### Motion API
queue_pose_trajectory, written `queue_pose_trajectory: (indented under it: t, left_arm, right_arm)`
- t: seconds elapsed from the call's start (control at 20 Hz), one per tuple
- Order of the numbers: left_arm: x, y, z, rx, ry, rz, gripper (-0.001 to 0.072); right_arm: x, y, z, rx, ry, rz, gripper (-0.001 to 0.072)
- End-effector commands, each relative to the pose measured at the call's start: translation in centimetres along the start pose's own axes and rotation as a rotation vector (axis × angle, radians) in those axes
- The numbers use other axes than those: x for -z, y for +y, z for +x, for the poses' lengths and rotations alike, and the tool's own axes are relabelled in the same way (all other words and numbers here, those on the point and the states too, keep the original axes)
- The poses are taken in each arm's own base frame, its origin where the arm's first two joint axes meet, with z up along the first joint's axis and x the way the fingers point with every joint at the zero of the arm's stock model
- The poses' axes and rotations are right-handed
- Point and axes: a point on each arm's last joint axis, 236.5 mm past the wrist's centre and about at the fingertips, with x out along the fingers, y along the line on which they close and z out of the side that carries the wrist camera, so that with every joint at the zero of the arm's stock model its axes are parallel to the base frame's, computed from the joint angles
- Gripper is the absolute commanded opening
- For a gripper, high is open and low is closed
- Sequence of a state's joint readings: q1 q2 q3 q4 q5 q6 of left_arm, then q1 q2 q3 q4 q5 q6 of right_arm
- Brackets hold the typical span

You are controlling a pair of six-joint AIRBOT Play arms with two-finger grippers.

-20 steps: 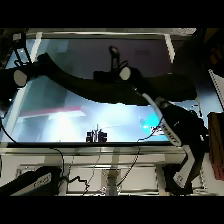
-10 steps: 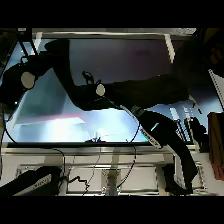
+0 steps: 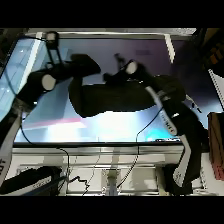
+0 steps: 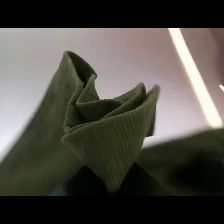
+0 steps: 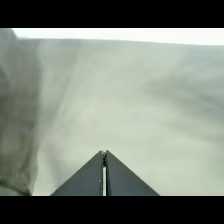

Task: Fold the clothes and pants, and hang the long-sleeved shirts on hangers.

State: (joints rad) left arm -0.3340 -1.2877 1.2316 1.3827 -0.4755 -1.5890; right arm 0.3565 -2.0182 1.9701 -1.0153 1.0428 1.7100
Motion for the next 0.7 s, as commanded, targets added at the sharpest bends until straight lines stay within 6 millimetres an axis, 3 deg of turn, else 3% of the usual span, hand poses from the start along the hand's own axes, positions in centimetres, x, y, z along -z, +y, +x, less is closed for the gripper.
queue_pose_trajectory:
  t: [0.0,0.1,0.15,0.2,0.25,0.35,0.45,0.55,0.65]
  left_arm:
    - [6.3,-6.1,2.7,0.125,0.184,-0.056,0.0014]
    - [11.5,-9.9,3.4,0.195,0.347,-0.085,0.0028]
    - [14.3,-11.3,3.2,0.216,0.438,-0.069,0.0169]
    - [16.6,-12.2,2.6,0.230,0.519,-0.048,0.0516]
    - [18.5,-13.0,1.8,0.241,0.595,-0.027,0.0690]
    - [20.1,-13.5,0.2,0.253,0.677,0.003,0.0703]
    - [19.7,-12.0,-0.5,0.224,0.686,0.046,0.0701]
    - [17.8,-7.5,-0.8,0.122,0.656,0.089,0.0697]
    - [15.9,-1.0,-1.7,-0.023,0.644,0.077,0.0695]
  right_arm:
    - [-5.0,-6.6,-8.3,0.050,-0.104,0.101,0.0026]
    - [-6.9,-8.8,-13.1,0.065,-0.172,0.135,0.0026]
    - [-7.5,-9.5,-15.0,0.071,-0.201,0.146,0.0026]
    - [-8.0,-10.0,-16.8,0.076,-0.227,0.153,0.0026]
    - [-8.4,-10.4,-18.4,0.081,-0.252,0.159,0.0026]
    - [-9.0,-10.8,-20.5,0.087,-0.289,0.160,0.0026]
    - [-9.1,-10.9,-21.6,0.094,-0.304,0.140,0.0026]
    - [-8.7,-11.0,-21.7,0.106,-0.289,0.135,0.0026]
    - [-8.2,-11.4,-21.7,0.127,-0.270,0.129,0.0026]
